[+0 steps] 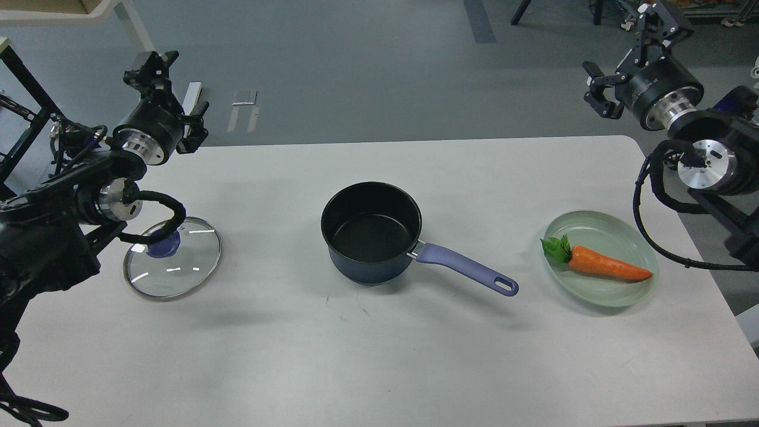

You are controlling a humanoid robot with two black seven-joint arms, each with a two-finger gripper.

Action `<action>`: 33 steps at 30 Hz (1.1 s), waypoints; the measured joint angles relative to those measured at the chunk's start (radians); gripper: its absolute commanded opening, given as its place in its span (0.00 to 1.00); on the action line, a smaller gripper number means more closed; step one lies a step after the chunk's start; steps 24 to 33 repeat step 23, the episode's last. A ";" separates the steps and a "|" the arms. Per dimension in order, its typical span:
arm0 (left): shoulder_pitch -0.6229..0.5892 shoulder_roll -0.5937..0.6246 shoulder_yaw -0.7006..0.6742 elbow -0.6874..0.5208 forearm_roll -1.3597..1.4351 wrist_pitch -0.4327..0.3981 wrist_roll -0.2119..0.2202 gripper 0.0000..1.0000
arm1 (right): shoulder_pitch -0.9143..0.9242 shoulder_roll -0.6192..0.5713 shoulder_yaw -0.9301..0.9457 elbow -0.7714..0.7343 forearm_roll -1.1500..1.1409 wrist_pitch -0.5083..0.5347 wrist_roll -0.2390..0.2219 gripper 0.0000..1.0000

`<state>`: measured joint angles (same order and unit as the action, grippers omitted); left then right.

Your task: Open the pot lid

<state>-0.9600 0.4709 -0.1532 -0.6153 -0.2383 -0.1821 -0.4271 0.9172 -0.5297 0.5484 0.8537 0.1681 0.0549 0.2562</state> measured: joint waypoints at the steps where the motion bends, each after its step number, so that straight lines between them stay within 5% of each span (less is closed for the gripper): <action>1: 0.004 0.000 -0.005 -0.003 -0.004 -0.008 0.000 0.99 | -0.017 0.026 0.038 -0.018 0.004 0.001 -0.003 1.00; 14: 0.099 -0.015 -0.158 -0.039 -0.018 -0.060 -0.001 0.99 | -0.219 0.258 0.424 -0.056 0.010 0.031 -0.009 1.00; 33: 0.151 -0.010 -0.240 -0.116 -0.020 -0.052 -0.006 0.99 | -0.222 0.286 0.435 -0.056 0.009 0.041 -0.009 1.00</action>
